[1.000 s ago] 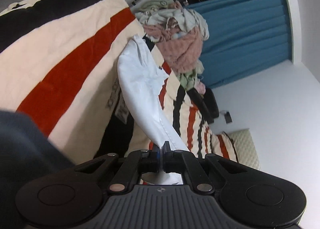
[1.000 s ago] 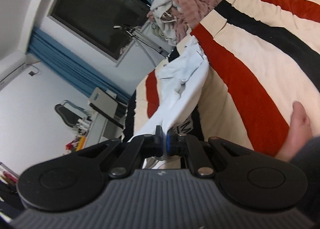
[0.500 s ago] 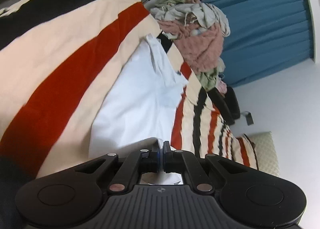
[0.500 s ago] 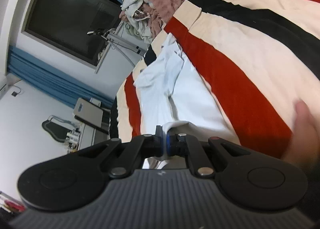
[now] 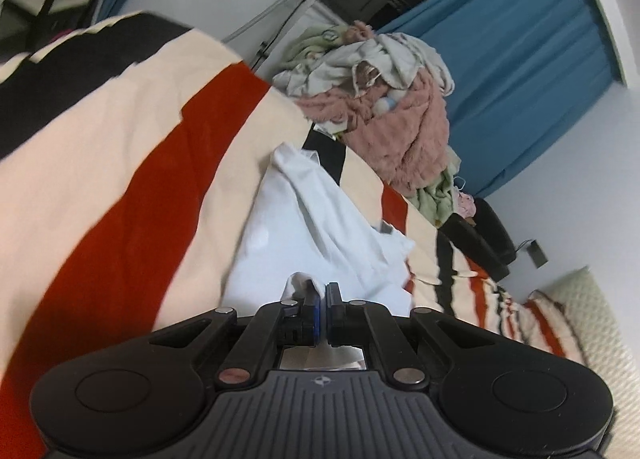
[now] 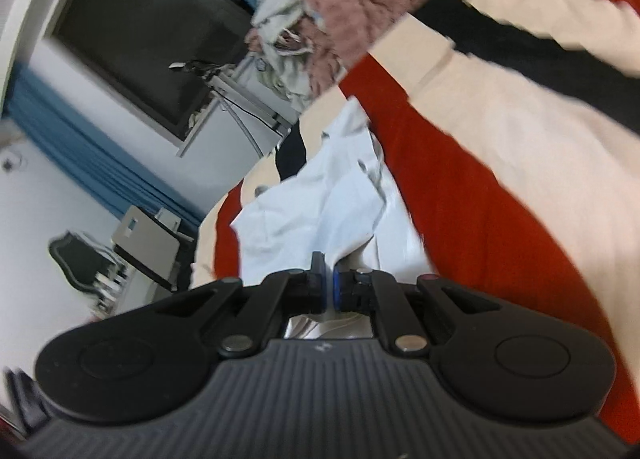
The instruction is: Fold clothes
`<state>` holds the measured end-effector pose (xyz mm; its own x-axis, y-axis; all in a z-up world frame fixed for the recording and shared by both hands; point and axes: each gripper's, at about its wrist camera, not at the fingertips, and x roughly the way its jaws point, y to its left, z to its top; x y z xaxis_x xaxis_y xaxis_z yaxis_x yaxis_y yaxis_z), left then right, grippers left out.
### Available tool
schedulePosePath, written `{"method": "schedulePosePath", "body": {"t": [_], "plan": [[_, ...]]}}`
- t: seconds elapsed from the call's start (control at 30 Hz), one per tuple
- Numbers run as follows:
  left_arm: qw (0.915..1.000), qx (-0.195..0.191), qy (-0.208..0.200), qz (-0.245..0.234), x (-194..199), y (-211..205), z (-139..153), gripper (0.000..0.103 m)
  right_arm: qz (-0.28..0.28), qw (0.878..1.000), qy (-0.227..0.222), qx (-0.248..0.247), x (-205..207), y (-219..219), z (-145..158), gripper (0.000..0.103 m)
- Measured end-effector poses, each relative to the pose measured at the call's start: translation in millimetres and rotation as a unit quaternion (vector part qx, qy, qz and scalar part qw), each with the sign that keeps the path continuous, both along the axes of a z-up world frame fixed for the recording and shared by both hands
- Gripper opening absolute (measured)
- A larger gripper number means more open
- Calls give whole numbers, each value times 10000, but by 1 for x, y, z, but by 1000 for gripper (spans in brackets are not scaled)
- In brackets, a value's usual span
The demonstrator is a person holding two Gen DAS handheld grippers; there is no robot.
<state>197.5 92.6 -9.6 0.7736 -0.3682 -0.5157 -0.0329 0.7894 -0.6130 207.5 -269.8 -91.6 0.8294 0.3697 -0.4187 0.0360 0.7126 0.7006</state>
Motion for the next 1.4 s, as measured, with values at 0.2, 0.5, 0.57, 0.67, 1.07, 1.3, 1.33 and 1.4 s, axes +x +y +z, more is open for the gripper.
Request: {"method": "schedulePosePath", "body": {"t": [0.2, 0.5, 0.57, 0.67, 1.07, 1.3, 1.33, 1.4], "plan": [[9987, 470, 132, -134, 40, -10, -32, 3, 155, 9983, -51, -563, 35, 7, -20, 7], [9882, 1471, -148, -409, 34, -31, -35, 48, 380, 9956, -230, -827, 28, 20, -14, 86], [9833, 1720, -383, -452, 21, -39, -27, 68, 440, 9933, -474, -953, 16, 26, -5, 86], [9773, 1940, -684, -505, -2, -47, -14, 79, 548, 9858, -750, -1396, -2, 38, 9, 85], [9583, 2495, -1279, -562, -93, -57, 19, 87, 275, 9557, -1233, -2660, -76, 62, 32, 85], [9551, 2544, -1424, -530, -125, -62, 23, 87, 214, 9501, -1460, -2749, -102, 63, 43, 85], [9553, 2543, -1397, -559, -126, -63, 22, 87, 219, 9490, -1481, -2775, -105, 64, 43, 85], [9558, 2543, -1344, -617, -127, -66, 20, 87, 218, 9475, -1509, -2810, -109, 65, 44, 85]]}}
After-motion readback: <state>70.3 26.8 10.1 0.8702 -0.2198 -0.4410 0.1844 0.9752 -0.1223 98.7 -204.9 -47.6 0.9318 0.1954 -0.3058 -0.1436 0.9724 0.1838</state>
